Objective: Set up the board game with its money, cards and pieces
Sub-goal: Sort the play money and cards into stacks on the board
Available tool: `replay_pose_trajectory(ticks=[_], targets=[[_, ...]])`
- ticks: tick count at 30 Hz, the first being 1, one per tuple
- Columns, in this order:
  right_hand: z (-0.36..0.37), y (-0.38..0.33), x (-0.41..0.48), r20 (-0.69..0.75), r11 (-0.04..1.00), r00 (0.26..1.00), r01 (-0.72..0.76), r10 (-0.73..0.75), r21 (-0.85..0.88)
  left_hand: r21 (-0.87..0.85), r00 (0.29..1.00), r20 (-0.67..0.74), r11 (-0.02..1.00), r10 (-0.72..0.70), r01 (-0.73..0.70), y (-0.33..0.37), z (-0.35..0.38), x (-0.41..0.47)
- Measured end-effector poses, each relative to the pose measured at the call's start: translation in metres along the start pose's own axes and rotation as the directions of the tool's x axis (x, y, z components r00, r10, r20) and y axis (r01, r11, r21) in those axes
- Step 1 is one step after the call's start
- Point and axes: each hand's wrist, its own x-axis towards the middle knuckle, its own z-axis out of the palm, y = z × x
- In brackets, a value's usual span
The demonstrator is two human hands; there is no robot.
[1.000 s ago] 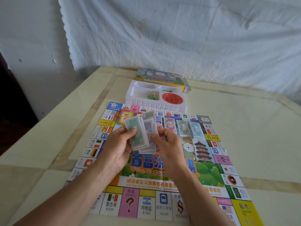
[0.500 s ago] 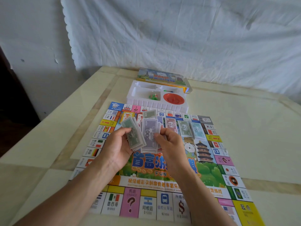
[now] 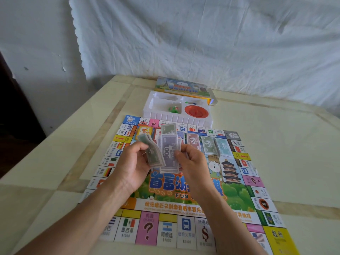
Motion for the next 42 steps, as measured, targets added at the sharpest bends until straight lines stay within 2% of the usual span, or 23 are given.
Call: replay_pose_trajectory(ticks=[6, 13, 20, 25, 35, 39, 42], targets=[[-0.002, -0.002, -0.001, 0.006, 1.0, 1.0, 0.001, -0.001, 0.012, 0.189, 0.995, -0.025, 0.978, 0.093, -0.087, 0.0, 0.001, -0.001], [0.0, -0.003, -0.002, 0.012, 1.0, 1.0, 0.004, -0.005, 0.017, 0.245, 0.992, 0.023, 0.961, 0.125, -0.127, 0.0, 0.007, -0.008], [-0.001, -0.001, 0.0, -0.033, 0.997, 0.998, -0.053, 0.055, 0.061, 0.288, 0.982, -0.166, 0.957, 0.094, -0.043, -0.001, 0.012, -0.007], [-0.002, -0.002, 0.001, -0.037, 0.993, 0.996, -0.074, 0.077, 0.089, 0.286, 0.976, -0.201, 0.958, 0.079, -0.018, -0.001, 0.012, -0.007], [-0.001, -0.001, 0.0, -0.053, 0.999, 0.998, -0.046, 0.047, 0.02, 0.085, 0.99, -0.134, 0.995, -0.048, 0.06, 0.001, 0.012, -0.009], [-0.001, -0.001, -0.001, -0.06, 1.0, 0.998, -0.018, 0.019, 0.016, 0.02, 0.993, -0.034, 0.994, -0.11, 0.111, 0.001, 0.006, -0.008], [0.003, 0.0, -0.002, -0.034, 0.999, 0.999, -0.003, 0.004, 0.039, 0.081, 0.983, 0.084, 0.984, -0.166, 0.159, 0.0, 0.008, -0.011]])
